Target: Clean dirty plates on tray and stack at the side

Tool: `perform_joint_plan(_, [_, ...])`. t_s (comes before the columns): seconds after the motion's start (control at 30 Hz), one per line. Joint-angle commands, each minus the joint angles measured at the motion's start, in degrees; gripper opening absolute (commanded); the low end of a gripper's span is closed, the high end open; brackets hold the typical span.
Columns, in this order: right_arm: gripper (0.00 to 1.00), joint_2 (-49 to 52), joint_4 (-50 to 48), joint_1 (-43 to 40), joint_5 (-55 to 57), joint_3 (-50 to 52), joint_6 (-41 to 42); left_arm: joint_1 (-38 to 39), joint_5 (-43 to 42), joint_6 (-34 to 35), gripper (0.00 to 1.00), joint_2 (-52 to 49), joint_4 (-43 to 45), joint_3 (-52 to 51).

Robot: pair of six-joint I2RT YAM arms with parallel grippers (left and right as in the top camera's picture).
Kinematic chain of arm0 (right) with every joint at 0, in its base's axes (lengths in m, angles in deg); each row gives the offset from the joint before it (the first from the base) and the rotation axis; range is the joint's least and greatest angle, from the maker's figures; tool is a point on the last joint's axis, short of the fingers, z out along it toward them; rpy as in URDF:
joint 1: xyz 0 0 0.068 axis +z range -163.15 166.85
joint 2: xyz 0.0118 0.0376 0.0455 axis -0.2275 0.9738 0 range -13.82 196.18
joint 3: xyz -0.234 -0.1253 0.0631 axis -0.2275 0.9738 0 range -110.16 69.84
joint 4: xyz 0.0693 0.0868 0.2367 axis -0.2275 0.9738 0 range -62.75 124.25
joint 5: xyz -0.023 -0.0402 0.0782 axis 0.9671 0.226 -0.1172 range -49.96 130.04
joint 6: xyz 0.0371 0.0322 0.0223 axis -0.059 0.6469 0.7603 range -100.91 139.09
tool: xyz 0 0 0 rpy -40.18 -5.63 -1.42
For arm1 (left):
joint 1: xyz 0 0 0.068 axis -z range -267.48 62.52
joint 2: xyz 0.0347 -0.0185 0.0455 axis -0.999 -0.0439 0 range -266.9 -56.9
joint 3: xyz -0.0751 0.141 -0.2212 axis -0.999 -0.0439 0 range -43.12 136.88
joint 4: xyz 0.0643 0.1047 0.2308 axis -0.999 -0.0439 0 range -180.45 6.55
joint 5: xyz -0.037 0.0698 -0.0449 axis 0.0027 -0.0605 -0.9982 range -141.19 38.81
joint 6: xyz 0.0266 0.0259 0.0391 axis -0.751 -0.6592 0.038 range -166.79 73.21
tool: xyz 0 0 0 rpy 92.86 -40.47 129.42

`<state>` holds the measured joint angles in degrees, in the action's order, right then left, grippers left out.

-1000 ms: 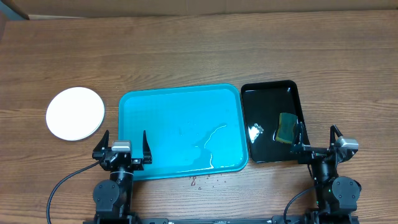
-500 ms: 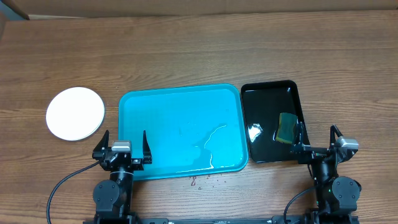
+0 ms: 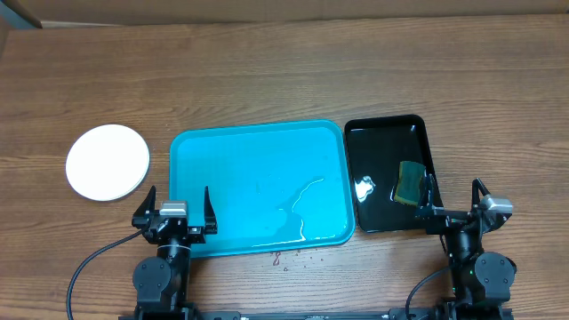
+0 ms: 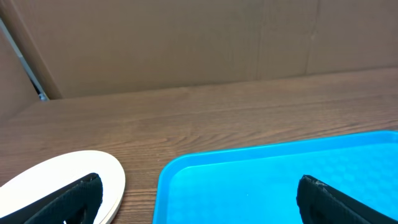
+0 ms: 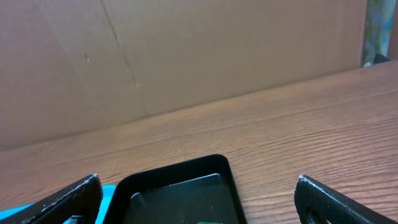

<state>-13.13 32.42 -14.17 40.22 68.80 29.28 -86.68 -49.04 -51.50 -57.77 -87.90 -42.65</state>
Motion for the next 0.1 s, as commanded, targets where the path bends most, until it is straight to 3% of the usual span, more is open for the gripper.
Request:
perform_joint_plan(0.0, [1.0,-0.5,-0.33,0.31,-0.31,0.59,-0.63,0.46,-0.68,-1.07,1.0,0.61,0.02,-0.17])
perform_joint_plan(0.07, [1.0,-0.5,-0.33,0.31,-0.31,0.59,-0.63,0.46,-0.68,-1.07,1.0,0.61,0.02,-0.17])
